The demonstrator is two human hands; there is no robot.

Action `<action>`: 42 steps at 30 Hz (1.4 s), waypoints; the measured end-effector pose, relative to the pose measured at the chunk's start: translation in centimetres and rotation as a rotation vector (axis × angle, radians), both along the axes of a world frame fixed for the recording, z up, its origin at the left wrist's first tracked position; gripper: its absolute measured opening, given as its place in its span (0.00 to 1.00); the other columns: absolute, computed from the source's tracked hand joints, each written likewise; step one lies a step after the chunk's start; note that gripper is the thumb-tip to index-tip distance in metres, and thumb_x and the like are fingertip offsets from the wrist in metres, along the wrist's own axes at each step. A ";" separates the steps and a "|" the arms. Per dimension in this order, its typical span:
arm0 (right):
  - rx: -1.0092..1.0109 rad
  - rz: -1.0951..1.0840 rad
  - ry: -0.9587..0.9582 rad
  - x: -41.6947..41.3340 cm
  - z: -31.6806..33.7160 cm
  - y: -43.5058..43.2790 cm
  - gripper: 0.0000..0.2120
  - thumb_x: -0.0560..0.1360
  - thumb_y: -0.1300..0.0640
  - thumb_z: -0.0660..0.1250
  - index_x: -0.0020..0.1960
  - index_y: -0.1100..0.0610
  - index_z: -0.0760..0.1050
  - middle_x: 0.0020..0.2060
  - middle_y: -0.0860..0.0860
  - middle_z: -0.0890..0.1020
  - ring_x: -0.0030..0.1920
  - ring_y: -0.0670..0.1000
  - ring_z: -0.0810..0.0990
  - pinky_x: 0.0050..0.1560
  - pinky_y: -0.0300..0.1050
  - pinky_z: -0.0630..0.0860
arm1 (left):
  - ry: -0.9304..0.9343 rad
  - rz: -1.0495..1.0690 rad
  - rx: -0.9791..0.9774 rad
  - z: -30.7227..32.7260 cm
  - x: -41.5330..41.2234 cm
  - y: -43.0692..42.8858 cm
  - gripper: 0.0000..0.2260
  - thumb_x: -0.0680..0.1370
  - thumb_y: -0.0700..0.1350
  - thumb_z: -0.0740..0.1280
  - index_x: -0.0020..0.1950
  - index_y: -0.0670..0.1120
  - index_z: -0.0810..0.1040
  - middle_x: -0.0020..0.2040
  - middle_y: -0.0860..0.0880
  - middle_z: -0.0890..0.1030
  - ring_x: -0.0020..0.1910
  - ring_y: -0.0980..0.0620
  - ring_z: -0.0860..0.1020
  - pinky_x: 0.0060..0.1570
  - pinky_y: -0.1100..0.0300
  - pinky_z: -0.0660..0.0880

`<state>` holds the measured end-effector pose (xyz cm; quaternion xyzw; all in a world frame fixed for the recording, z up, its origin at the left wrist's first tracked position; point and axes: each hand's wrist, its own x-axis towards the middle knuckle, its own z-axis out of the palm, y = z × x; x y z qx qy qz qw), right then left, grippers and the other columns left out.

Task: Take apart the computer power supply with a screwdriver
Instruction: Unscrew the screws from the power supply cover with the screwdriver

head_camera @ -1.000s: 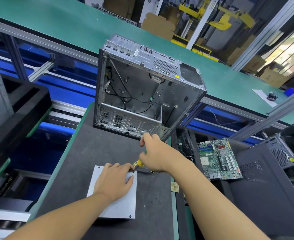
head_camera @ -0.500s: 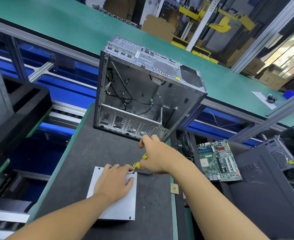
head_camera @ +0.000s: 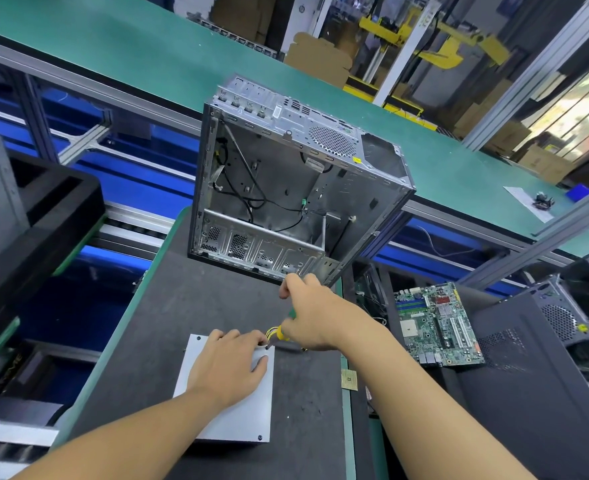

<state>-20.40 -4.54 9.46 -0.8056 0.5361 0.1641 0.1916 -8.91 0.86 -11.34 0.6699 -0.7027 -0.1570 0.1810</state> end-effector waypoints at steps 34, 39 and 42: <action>-0.112 -0.080 0.013 -0.1 -0.4 0.4 0.17 0.81 0.43 0.52 0.62 0.54 0.63 0.58 0.56 0.72 0.53 0.62 0.76 0.50 0.55 0.72 | -0.031 0.000 -0.037 0.1 0.0 0.1 0.14 0.77 0.60 0.53 0.58 0.60 0.72 0.45 0.61 0.79 0.49 0.59 0.75 0.55 0.60 0.63; -0.076 -0.090 -0.060 0.1 -0.5 0.3 0.11 0.80 0.55 0.55 0.61 0.55 0.64 0.56 0.56 0.69 0.48 0.60 0.75 0.42 0.49 0.68 | -0.022 0.003 -0.052 0.3 -0.1 0.1 0.13 0.77 0.58 0.55 0.57 0.59 0.74 0.45 0.60 0.80 0.48 0.58 0.76 0.55 0.58 0.66; -0.042 -0.061 -0.025 0.1 -0.4 0.2 0.18 0.75 0.54 0.62 0.63 0.51 0.63 0.53 0.50 0.61 0.55 0.56 0.66 0.44 0.49 0.66 | -0.038 0.001 -0.055 0.2 -0.1 0.2 0.13 0.77 0.58 0.55 0.56 0.58 0.74 0.44 0.59 0.80 0.47 0.57 0.76 0.53 0.57 0.66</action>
